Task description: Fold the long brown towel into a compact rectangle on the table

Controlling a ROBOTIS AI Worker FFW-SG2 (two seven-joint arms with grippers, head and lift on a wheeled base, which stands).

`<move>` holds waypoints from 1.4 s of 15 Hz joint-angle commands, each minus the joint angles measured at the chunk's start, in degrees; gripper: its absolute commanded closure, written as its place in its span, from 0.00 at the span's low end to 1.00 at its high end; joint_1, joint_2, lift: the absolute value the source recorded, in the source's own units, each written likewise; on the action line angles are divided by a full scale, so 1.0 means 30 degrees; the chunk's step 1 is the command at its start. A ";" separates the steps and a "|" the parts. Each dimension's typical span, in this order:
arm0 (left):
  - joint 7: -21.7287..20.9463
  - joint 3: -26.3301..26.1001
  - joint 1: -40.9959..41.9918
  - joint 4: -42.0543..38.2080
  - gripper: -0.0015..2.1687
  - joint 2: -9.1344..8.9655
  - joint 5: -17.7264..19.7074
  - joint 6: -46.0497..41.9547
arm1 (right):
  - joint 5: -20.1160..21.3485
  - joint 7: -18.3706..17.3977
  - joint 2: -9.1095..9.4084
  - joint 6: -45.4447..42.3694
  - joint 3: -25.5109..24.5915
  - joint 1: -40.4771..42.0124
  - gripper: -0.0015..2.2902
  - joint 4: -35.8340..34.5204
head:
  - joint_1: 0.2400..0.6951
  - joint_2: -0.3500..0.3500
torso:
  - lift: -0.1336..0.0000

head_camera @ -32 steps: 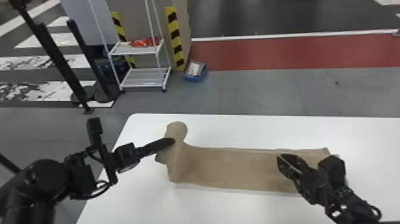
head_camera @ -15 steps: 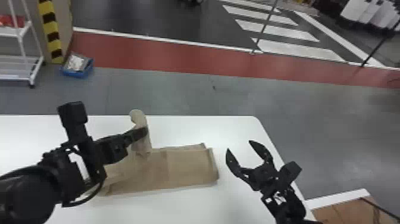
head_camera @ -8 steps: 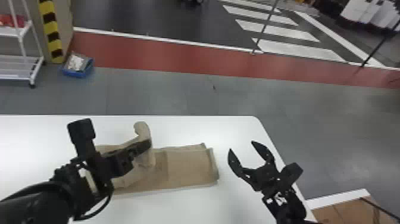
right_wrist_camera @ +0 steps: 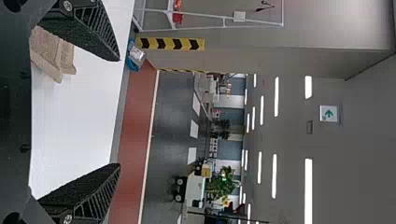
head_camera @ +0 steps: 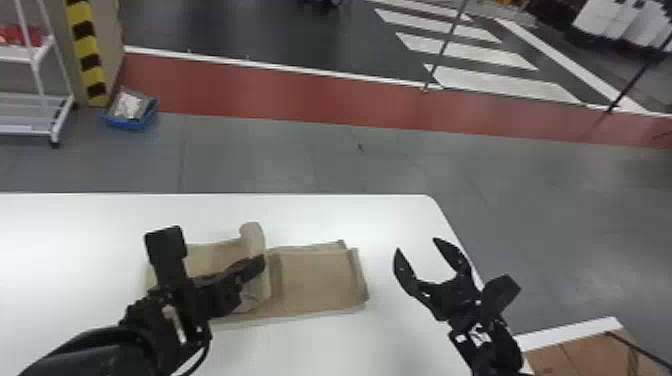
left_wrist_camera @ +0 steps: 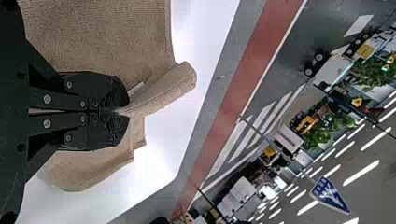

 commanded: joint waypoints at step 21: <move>-0.1931 0.6549 0.3563 -0.3554 0.02 0.4014 -0.6874 -0.5175 | 0.1883 -0.8028 0.3487 1.0690 0.5902 -0.1669 0.20 -0.3230 | 1.00 0.32 | 1.00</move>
